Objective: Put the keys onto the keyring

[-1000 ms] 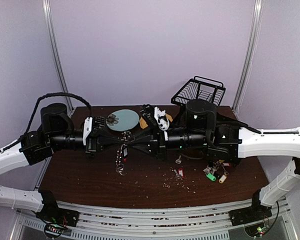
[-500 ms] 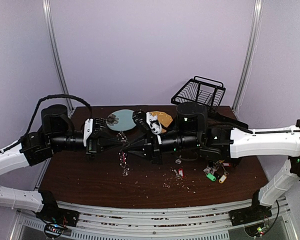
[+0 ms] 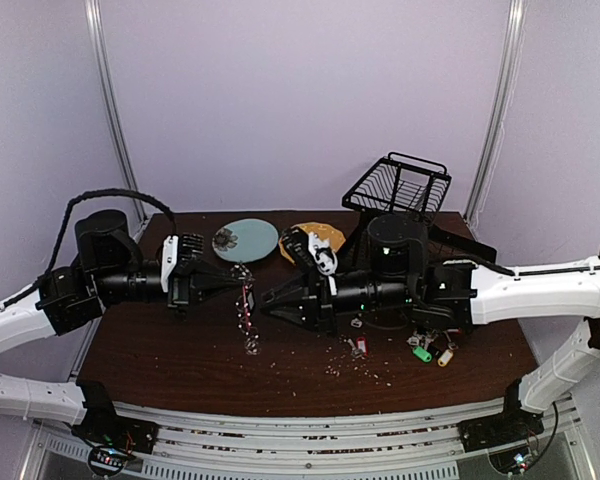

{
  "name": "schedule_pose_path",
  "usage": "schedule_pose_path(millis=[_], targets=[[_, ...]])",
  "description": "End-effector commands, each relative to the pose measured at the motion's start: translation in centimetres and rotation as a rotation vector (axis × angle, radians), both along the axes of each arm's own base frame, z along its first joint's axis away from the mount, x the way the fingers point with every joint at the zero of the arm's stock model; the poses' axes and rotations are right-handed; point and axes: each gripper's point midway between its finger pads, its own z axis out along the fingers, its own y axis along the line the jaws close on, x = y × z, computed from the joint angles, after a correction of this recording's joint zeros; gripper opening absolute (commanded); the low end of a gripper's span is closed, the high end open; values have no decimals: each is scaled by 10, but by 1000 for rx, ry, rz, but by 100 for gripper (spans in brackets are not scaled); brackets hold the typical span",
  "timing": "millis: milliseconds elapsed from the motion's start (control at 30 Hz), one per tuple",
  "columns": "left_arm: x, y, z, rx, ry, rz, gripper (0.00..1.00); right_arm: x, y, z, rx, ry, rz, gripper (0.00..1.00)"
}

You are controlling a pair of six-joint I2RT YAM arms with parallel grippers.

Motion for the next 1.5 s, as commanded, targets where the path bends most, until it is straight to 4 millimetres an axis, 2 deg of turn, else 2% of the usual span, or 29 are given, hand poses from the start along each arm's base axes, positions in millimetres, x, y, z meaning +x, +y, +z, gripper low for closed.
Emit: schedule_pose_path(millis=[0,100,267,400,600,733,1000,1233,1467], targets=[[0,0,18,-72,-39,6,0,-5,2,6,39,30,-25,23],[-6,1,19,-77,-47,-18,0,1,0,12,44,17,-61,25],[-13,3,19,-80,-68,-51,0,14,-13,31,115,-121,-157,27],[-13,0,17,-73,-59,-63,0,17,-3,31,109,-193,-149,27],[-13,0,15,-68,-59,-64,0,15,7,29,102,-231,-132,34],[-14,0,15,-67,-58,-69,0,16,13,28,98,-246,-132,24],[-15,0,14,-67,-57,-71,0,21,20,29,93,-250,-144,14],[-17,1,15,-70,-60,-82,0,22,17,27,74,-250,-158,0],[-23,0,12,-60,-53,-113,0,31,4,34,70,-262,-231,0]])
